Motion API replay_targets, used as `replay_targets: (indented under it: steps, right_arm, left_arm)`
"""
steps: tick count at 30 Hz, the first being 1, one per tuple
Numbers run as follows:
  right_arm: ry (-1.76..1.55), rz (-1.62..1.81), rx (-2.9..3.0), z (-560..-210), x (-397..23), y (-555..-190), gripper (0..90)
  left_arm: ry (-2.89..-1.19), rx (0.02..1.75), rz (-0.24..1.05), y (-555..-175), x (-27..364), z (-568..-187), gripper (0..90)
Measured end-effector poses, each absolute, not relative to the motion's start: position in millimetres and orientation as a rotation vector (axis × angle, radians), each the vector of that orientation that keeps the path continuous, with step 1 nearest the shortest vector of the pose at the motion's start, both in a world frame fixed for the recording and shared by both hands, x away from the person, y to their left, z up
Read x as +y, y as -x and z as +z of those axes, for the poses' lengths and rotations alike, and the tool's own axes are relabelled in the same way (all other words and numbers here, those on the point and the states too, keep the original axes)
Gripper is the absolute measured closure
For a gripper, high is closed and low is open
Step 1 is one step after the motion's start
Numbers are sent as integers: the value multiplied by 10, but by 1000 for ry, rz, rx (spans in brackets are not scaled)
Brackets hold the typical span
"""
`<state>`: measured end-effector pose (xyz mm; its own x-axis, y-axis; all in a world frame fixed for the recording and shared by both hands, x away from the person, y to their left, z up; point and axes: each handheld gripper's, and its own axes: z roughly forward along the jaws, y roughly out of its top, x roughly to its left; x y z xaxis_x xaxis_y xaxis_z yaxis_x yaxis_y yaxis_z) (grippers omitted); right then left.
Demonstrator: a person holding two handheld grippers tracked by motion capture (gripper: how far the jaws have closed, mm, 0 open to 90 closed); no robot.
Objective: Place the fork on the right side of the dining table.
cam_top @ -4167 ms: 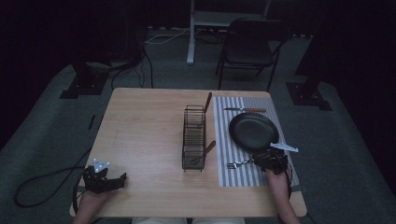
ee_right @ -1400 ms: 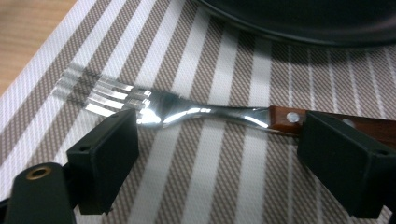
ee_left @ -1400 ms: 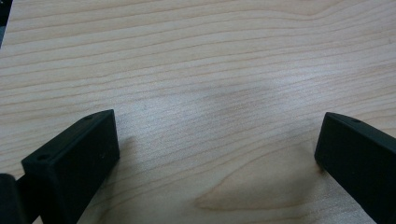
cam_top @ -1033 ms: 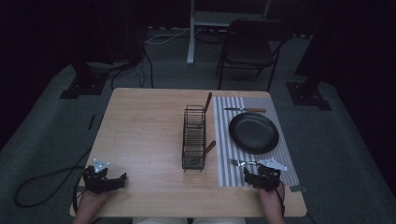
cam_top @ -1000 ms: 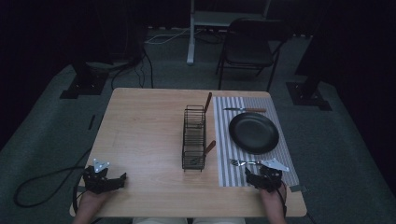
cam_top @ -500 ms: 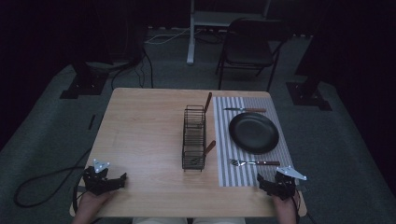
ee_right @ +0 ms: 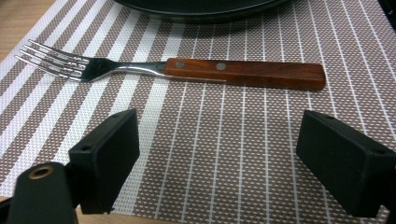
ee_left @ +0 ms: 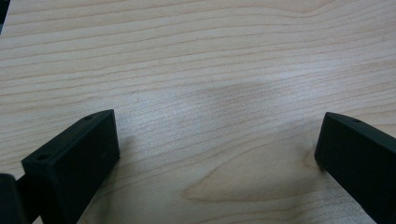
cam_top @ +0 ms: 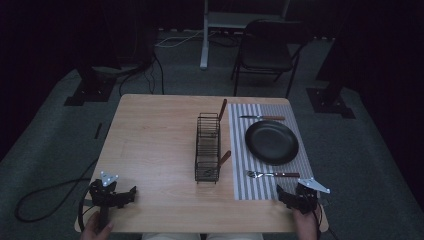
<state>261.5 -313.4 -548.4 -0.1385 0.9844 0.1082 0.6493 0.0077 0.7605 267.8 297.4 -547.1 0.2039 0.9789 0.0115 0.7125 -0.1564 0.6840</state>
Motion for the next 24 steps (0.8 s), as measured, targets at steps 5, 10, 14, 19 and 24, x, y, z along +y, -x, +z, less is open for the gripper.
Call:
replay_targets:
  steps: [5, 10, 14, 19, 24]
  right_arm:
    - [-1668, 940, 1839, -5489, -3108, -2624, 131]
    - [-1677, 945, 1845, -5493, -3121, -2630, 131]
    - [-1682, 940, 1848, -5495, -3120, -2635, 132]
    - [-1672, 942, 1849, -5492, -3118, -2624, 132]
    - [-1663, 942, 1845, -5491, -3142, -2581, 131]
  left_arm:
    - [-1936, 1567, 632, -2678, 2974, -5471, 0]
    - [-1936, 1567, 632, -2678, 2974, -5471, 0]
    - [-1954, 1542, 622, -2697, 2990, -5469, 0]
    - [-1954, 1543, 622, -2696, 2990, -5469, 0]
    - [-1954, 1542, 622, -2696, 2990, -5469, 0]
